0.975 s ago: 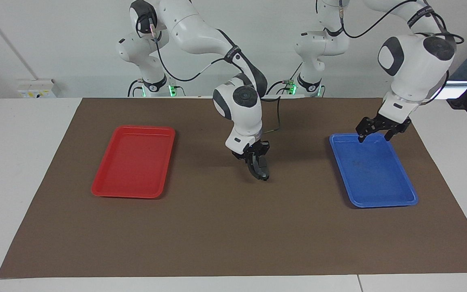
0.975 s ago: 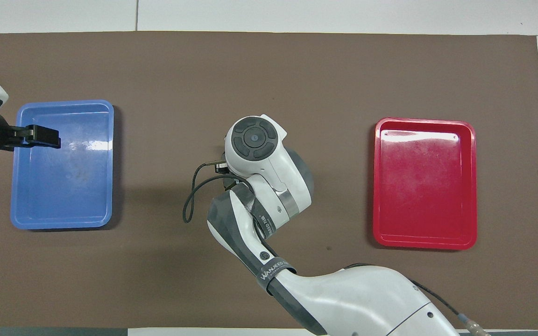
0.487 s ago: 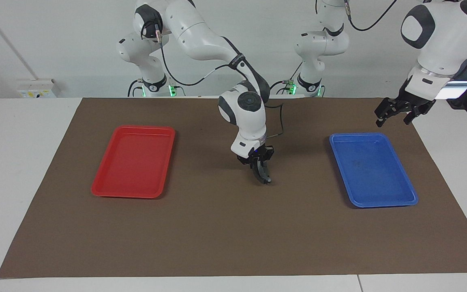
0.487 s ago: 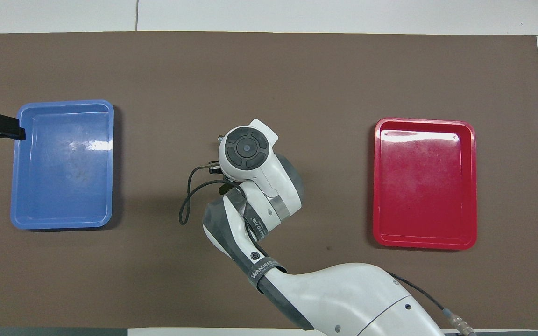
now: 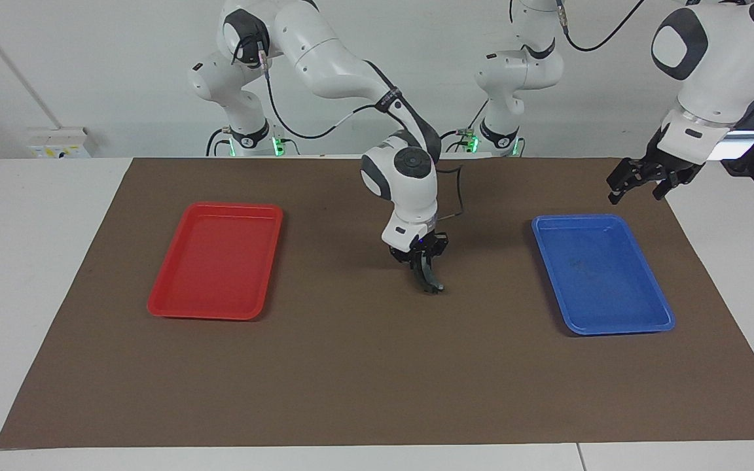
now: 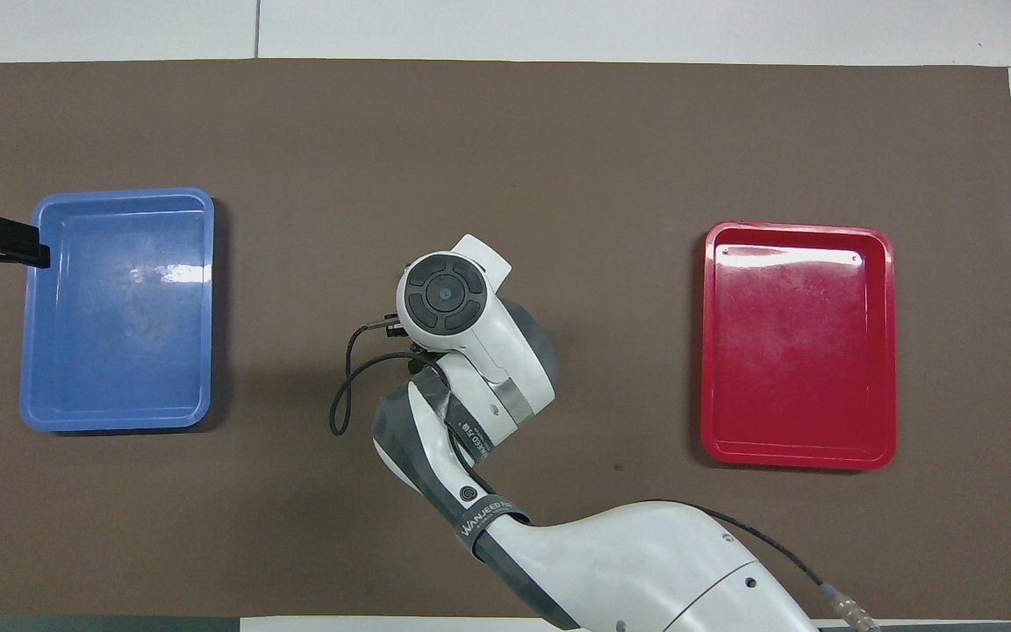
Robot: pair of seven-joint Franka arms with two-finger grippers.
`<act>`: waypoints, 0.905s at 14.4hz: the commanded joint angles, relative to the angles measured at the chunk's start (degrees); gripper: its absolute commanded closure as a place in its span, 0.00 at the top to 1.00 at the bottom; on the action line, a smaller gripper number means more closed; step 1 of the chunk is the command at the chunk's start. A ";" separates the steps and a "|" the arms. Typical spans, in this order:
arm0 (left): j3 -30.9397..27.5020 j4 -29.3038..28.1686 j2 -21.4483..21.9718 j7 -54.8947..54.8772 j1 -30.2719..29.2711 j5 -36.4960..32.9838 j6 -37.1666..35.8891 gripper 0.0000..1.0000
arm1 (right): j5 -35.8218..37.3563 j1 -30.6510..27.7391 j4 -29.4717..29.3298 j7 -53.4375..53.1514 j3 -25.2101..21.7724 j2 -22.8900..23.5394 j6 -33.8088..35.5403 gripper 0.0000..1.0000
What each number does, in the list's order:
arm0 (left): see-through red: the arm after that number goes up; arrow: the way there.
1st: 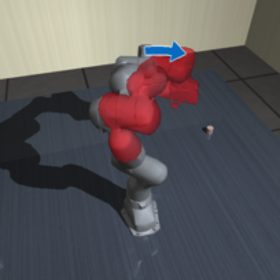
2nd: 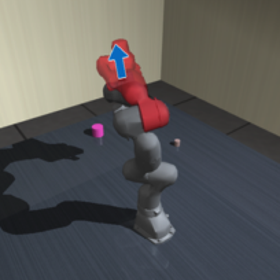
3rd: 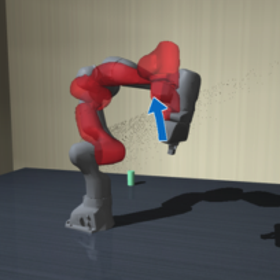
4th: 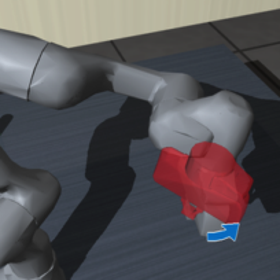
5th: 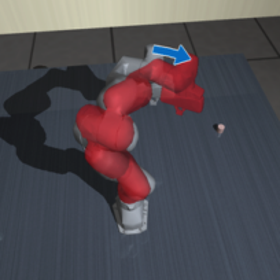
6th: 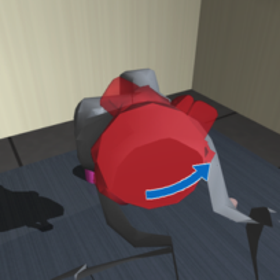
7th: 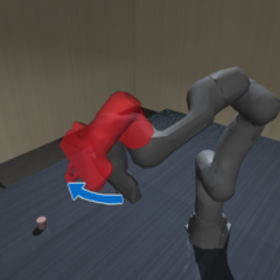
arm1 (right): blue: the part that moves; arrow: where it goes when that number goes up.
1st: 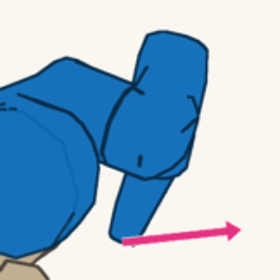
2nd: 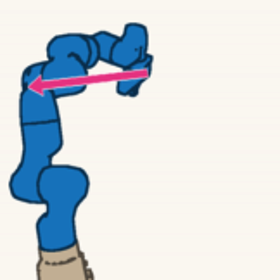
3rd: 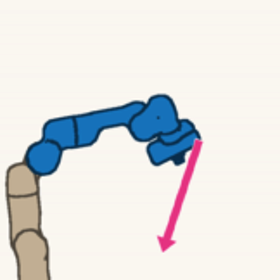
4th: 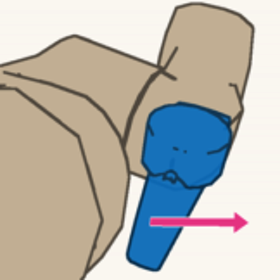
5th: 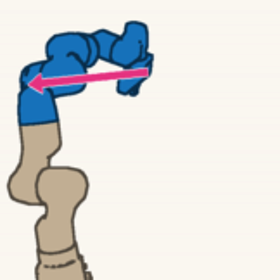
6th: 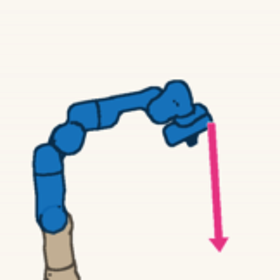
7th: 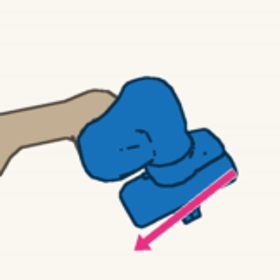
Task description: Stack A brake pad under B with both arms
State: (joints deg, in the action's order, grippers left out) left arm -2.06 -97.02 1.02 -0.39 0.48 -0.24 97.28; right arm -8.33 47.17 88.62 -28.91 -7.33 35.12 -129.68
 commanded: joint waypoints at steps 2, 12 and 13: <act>0.13 0.34 0.12 -0.13 -0.48 0.59 -1.21 1.00 | 2.88 -0.33 -1.34 -1.41 -0.32 -0.22 1.88 0.99; 0.30 0.25 0.03 -0.40 -1.71 0.41 -1.13 1.00 | 4.55 -21.21 1.30 6.47 -1.02 -24.28 30.66 0.99; 0.30 0.25 0.03 -0.40 -1.54 0.33 -1.13 1.00 | 4.90 -24.55 1.65 9.45 -1.02 -26.48 35.32 0.99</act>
State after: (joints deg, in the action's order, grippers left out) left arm -1.91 -97.02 1.02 -0.42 -1.09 -0.24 97.07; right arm -4.40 27.80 86.55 -23.30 -9.44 13.80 -99.53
